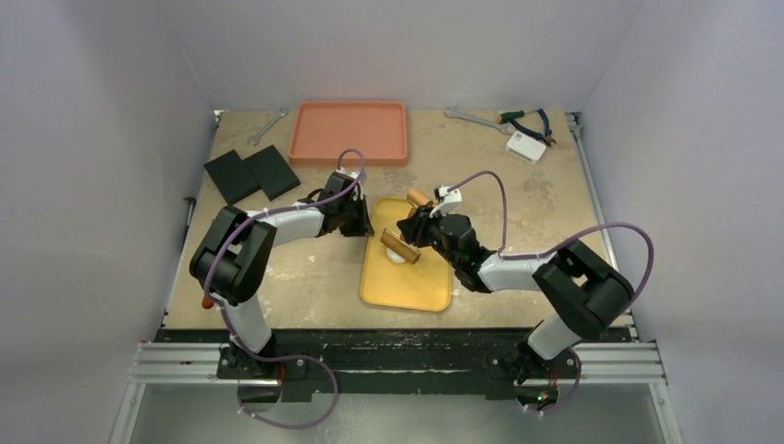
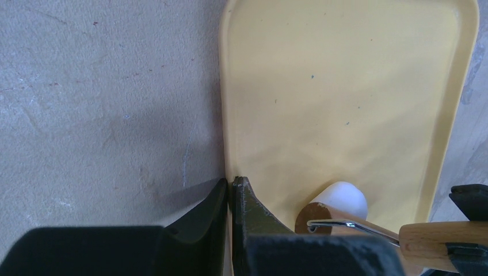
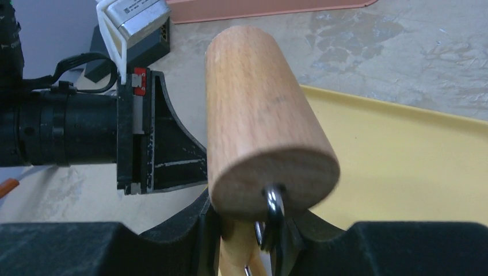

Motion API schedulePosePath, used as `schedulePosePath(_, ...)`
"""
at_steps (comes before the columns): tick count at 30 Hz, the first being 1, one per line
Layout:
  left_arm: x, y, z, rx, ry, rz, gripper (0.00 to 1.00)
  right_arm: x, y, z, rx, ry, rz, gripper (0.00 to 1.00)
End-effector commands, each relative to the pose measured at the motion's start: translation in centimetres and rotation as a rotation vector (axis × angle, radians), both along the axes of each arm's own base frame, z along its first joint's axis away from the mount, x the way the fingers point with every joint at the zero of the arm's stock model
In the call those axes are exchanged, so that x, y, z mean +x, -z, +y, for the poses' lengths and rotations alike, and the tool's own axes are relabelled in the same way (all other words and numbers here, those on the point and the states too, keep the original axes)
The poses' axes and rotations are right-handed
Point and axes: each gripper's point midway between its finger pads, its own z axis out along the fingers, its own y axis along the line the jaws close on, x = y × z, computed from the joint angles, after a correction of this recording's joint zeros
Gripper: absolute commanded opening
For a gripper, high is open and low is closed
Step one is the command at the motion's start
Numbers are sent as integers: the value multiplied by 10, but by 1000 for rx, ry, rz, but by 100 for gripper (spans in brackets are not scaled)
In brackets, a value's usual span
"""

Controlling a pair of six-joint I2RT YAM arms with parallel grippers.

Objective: Roll out the dumpling wrappers from the dough
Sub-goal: Flatten out the dough on the work surface.

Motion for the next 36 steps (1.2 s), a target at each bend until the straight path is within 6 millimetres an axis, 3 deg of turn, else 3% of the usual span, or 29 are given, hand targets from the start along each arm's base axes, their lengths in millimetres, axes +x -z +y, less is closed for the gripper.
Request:
schedulePosePath(1,-19,12,10,34,1,63,0,15,4,2,53,52,-33,0)
schedulePosePath(6,-18,10,11,35,1,57,0,7,39,-13,13,91,17,0)
schedulePosePath(13,-18,12,10,35,3,62,0,-13,64,-26,-31,88,57,0)
schedulePosePath(16,-18,12,10,36,2,62,0,-1,65,-42,-67,128,36,0)
schedulePosePath(21,-17,10,10,35,1,56,0,4,68,-37,-72,126,46,0)
schedulePosePath(27,-17,12,9,35,4,64,0,-20,97,-12,-64,59,126,0)
schedulePosePath(28,-17,12,10,35,5,64,0,-23,97,-11,-41,52,137,0)
schedulePosePath(32,-17,10,11,41,7,55,0,-10,88,-45,-66,139,112,0)
schedulePosePath(36,-18,12,10,36,6,63,0,0,73,-55,-106,157,76,0)
